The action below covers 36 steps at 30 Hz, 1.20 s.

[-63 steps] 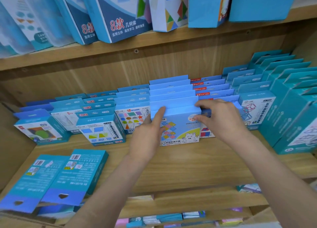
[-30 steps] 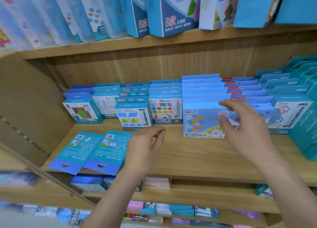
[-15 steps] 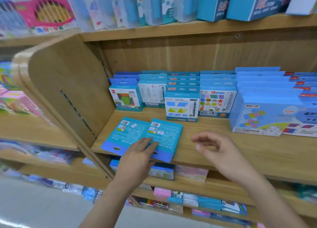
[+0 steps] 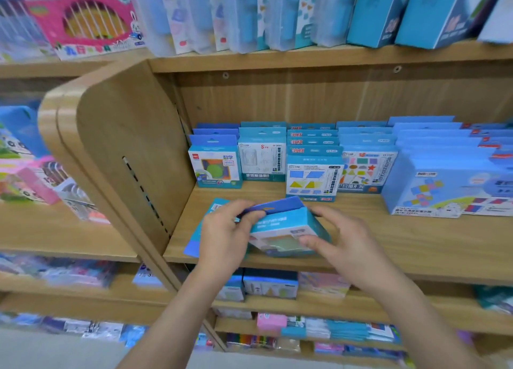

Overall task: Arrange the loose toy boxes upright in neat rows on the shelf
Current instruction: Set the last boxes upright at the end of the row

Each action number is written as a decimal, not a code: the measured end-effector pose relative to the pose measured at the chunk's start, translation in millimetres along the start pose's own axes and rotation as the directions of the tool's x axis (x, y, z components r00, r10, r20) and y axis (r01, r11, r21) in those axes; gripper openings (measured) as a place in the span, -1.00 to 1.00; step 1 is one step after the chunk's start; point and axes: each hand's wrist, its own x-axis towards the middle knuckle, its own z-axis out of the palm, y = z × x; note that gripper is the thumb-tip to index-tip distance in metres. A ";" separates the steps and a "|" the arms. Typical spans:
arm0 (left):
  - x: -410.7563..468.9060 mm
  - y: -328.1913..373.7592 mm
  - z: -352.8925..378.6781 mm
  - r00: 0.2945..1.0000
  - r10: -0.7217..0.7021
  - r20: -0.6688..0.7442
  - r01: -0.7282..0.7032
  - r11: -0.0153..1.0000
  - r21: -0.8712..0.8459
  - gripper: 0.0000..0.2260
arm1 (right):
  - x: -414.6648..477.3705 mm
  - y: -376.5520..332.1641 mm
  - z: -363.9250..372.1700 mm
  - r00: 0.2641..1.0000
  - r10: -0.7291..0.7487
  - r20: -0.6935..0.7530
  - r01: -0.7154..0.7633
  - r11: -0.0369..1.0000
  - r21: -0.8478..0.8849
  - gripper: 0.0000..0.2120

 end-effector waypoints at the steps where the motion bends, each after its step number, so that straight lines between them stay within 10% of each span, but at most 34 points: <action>1: 0.1 2.2 -1.1 0.998 -0.064 -0.003 0.064 0.997 -0.044 -0.85 | 1.3 -4.0 1.5 0.999 0.034 0.007 -0.035 0.996 0.080 -0.66; 6: 5.6 4.2 -22.3 0.957 -0.145 0.251 0.252 0.844 -0.473 -0.69 | -0.2 -13.8 5.1 0.963 0.270 -0.013 -0.231 0.844 0.484 -0.78; 11: -5.6 8.9 -28.5 0.891 -0.157 0.425 0.377 0.778 -0.503 -0.73 | -2.5 -25.3 6.0 0.927 0.374 0.010 -0.291 0.704 0.648 -0.86; 30: -8.9 -6.5 -45.1 0.948 -0.077 0.308 0.242 0.805 -0.542 -0.74 | 10.6 -47.7 3.2 0.982 0.172 0.074 -0.186 0.949 0.255 -0.28; 33: 2.2 -23.9 -49.2 0.952 -0.121 0.283 0.228 0.895 -0.384 -0.70 | 11.4 -46.0 7.4 0.980 0.201 -0.013 -0.193 0.956 0.221 -0.41; 36: 13.1 -59.9 -46.2 0.924 -0.151 0.350 0.049 0.957 0.285 -0.57 | 12.0 -46.1 1.4 0.967 0.223 -0.127 -0.205 0.969 0.140 -0.49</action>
